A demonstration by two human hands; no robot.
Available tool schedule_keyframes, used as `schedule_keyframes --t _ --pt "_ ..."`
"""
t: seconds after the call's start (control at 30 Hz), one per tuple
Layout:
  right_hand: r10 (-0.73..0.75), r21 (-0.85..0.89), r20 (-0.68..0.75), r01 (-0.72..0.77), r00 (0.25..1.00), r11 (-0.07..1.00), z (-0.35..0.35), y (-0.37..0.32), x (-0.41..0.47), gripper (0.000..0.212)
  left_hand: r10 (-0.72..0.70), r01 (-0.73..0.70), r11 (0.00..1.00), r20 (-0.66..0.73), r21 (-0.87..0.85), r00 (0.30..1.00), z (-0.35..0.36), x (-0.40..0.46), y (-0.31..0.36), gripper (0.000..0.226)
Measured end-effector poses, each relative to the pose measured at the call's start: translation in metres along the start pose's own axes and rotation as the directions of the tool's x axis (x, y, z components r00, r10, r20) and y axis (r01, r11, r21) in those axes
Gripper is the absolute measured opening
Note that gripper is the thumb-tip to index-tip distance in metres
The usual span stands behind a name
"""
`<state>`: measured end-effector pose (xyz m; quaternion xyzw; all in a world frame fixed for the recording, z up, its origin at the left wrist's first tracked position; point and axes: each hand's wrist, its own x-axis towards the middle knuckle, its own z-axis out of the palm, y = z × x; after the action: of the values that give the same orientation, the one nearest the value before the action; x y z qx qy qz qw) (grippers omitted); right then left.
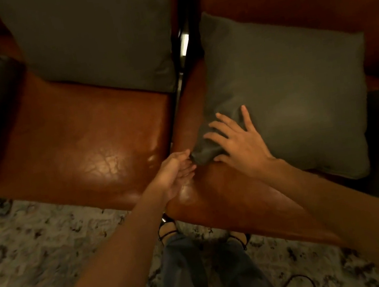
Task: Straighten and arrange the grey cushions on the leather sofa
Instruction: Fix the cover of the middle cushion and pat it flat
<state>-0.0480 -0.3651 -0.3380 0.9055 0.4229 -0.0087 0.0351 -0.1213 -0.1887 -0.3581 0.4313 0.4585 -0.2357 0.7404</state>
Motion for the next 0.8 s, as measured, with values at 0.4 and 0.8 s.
schedule_keyframes --t 0.4,0.8 --pt "-0.001 -0.024 -0.151 -0.003 0.988 1.000 0.007 0.009 -0.004 0.049 0.113 -0.160 0.940 -0.168 -0.302 0.979 0.029 0.005 -0.022 0.019" --pt "0.023 -0.013 -0.098 -0.024 0.995 1.000 0.011 0.005 -0.002 0.042 0.093 -0.170 0.842 -0.172 -0.511 0.981 0.033 0.004 -0.034 0.033"
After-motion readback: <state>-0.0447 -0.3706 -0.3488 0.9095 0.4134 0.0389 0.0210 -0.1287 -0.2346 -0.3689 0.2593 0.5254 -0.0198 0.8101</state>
